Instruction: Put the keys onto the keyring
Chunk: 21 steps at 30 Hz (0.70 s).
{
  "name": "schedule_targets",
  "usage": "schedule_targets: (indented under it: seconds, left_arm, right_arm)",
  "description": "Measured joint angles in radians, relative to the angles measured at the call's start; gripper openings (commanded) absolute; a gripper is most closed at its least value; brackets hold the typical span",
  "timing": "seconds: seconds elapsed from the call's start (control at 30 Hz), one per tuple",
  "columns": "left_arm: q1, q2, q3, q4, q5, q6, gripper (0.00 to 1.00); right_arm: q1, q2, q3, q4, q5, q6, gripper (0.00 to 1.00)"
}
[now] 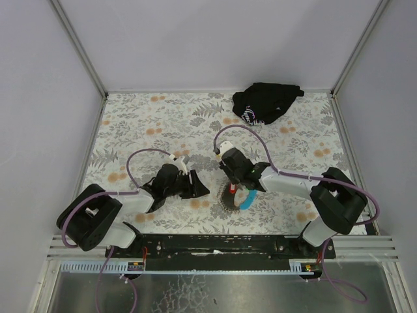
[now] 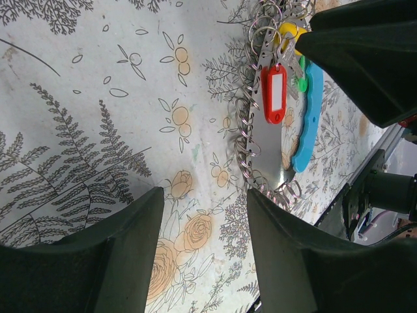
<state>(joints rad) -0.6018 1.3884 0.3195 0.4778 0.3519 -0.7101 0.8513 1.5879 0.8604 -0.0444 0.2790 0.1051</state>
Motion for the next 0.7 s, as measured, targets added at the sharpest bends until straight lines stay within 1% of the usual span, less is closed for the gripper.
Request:
schedule_targets:
  seconds: [0.1, 0.27, 0.53, 0.7]
  left_arm:
    - [0.0, 0.0, 0.0, 0.0, 0.0, 0.0, 0.53]
    - [0.0, 0.0, 0.0, 0.0, 0.0, 0.0, 0.53]
    - [0.0, -0.001, 0.0, 0.0, 0.0, 0.0, 0.53]
    - [0.0, -0.001, 0.0, 0.0, 0.0, 0.0, 0.53]
  right_arm:
    - [-0.001, -0.008, 0.0, -0.008, 0.003, 0.003, 0.3]
    - [-0.001, -0.005, 0.007, -0.026, -0.061, 0.0, 0.28]
    - [0.0, 0.042, 0.046, -0.041, -0.162, -0.03, 0.26]
    - [0.001, 0.077, 0.057, -0.048, -0.184, -0.052, 0.26]
